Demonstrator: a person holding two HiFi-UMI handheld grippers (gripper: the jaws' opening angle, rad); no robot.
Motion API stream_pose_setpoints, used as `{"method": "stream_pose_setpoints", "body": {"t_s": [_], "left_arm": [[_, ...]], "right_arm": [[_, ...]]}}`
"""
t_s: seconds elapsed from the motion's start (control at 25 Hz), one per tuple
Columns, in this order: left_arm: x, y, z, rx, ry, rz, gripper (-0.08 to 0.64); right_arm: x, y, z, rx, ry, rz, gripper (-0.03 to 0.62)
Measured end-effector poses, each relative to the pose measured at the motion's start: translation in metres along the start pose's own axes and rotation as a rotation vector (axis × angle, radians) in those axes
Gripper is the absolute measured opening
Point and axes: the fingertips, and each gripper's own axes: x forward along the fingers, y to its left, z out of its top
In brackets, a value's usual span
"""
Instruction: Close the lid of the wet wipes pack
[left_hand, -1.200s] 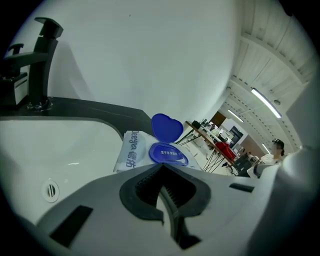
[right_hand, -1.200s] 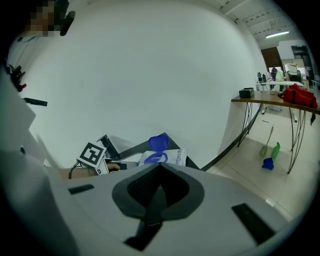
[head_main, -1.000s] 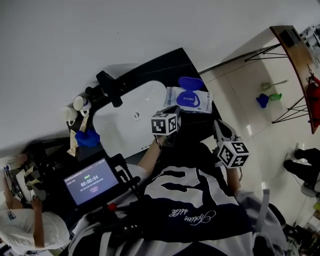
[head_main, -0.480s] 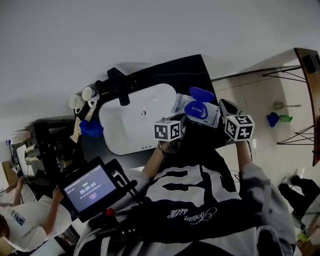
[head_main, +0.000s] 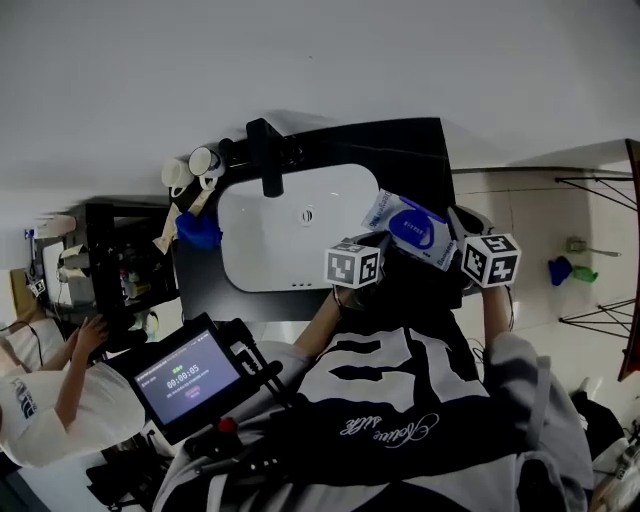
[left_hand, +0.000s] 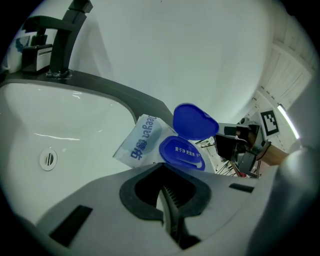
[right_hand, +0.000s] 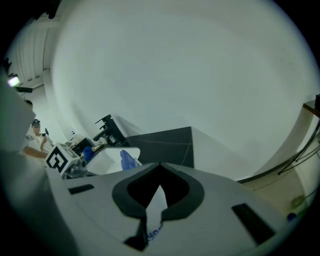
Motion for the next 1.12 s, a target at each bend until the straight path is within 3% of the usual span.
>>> {"method": "stream_pose_setpoints", "body": {"t_s": [0.2, 0.52, 0.88, 1.12], "left_arm": [[-0.003, 0.0, -0.001, -0.022, -0.004, 0.004, -0.002], [-0.022, -0.005, 0.003, 0.058, -0.018, 0.02, -0.002], [-0.057, -0.007, 0.017, 0.086, -0.072, 0.001, -0.002], [-0.072, 0.005, 0.018, 0.112, -0.119, -0.006, -0.002]], "right_arm": [[0.004, 0.04, -0.038, -0.106, 0.113, 0.069, -0.002], [0.022, 0.061, -0.069, -0.341, 0.281, 0.022, -0.002], [0.018, 0.063, -0.064, -0.214, 0.336, -0.033, -0.002], [0.02, 0.067, -0.073, -0.206, 0.235, -0.115, -0.002]]}}
